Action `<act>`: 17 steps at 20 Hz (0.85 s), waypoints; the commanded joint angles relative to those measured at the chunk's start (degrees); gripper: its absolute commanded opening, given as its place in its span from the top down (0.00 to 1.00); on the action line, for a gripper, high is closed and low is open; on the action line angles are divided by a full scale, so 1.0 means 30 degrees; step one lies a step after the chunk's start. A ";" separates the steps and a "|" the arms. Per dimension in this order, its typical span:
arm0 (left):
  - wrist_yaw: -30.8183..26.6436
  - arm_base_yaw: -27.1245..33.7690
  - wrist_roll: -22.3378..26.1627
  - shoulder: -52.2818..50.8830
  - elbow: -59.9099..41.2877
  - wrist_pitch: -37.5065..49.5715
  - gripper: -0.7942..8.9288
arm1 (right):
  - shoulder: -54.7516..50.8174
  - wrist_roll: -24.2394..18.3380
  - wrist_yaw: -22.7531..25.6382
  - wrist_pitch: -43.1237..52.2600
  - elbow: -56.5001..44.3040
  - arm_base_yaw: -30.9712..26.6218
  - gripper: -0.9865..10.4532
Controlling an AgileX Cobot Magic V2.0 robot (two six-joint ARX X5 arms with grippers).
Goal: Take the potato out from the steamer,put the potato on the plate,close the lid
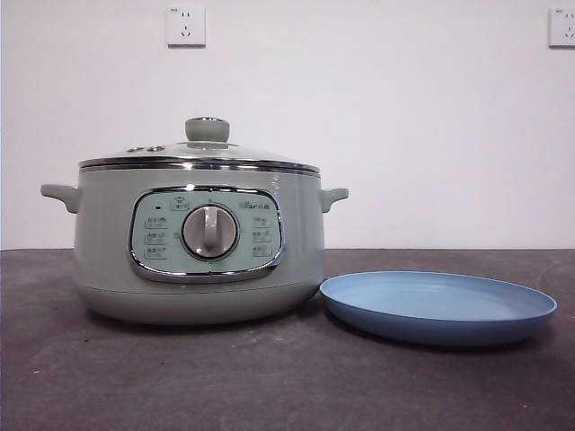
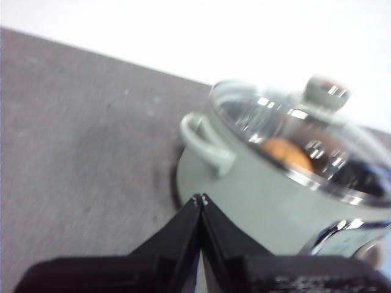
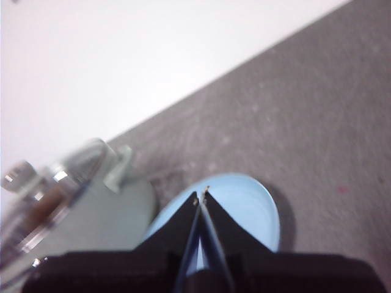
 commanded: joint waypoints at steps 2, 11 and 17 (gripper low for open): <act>0.1122 0.0036 -0.0211 0.1537 0.1464 -0.0007 0.93 | 0.1297 0.0168 -0.0240 -0.0219 0.1865 0.0036 0.92; 0.5370 0.0036 0.2055 0.6397 0.6645 -0.2317 0.93 | 0.6564 -0.4058 -0.4095 -0.4313 0.8495 0.0036 0.92; 0.8954 0.0036 0.4765 0.9012 1.0346 -0.4656 0.93 | 0.9938 -0.7089 -0.7825 -0.8007 1.3333 0.0058 0.92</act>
